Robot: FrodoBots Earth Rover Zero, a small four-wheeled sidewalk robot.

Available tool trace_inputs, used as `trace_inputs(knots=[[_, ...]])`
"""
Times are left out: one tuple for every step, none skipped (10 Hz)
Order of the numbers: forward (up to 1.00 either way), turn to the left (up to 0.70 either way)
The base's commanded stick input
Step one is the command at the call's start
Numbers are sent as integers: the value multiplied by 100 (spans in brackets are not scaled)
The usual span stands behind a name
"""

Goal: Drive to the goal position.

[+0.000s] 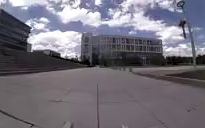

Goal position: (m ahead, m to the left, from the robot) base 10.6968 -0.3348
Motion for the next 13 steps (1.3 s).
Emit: trace_inputs(knots=[[70,0],[70,0],[70,0],[70,0],[70,0],[70,0],[70,0],[70,0],[70,0],[70,0],[70,0],[70,0],[70,0]])
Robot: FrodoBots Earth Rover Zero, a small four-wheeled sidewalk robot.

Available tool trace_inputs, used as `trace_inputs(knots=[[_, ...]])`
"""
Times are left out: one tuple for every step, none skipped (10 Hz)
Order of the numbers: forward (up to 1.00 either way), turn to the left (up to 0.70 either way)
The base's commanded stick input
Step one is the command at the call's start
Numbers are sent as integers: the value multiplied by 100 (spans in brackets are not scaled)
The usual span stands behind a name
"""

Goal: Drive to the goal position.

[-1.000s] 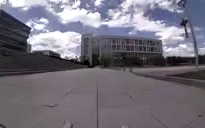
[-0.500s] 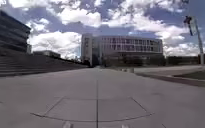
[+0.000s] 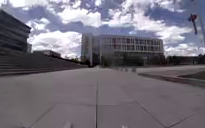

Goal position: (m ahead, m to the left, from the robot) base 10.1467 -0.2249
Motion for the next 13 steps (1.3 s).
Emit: trace_inputs(knots=[[70,0],[70,0],[70,0],[70,0],[70,0],[70,0],[70,0],[70,0],[70,0],[70,0],[70,0],[70,0],[70,0]])
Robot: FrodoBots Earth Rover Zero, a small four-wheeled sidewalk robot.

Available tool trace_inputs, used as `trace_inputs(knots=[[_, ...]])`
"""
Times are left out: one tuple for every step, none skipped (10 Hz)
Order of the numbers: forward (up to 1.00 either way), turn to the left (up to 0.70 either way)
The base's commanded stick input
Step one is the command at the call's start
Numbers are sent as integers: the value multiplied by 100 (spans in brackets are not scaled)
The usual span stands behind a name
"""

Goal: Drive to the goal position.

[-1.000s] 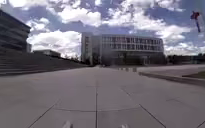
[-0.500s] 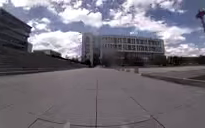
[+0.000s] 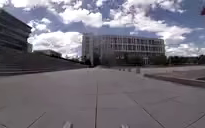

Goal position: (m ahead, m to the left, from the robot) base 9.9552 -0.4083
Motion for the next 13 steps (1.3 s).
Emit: trace_inputs(knots=[[70,0],[70,0],[70,0],[70,0],[70,0],[70,0],[70,0],[70,0],[70,0],[70,0],[70,0],[70,0],[70,0]])
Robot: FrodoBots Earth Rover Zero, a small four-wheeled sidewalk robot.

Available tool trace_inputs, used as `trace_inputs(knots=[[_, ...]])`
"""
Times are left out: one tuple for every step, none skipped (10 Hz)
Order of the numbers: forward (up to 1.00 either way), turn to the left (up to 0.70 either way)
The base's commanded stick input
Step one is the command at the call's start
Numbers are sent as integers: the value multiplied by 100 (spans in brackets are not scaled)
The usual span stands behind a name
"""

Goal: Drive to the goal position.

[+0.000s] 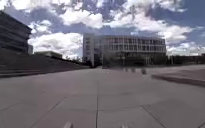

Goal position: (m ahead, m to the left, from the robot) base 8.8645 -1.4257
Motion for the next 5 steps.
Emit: trace_inputs(knots=[[70,0],[70,0],[70,0],[70,0],[70,0]])
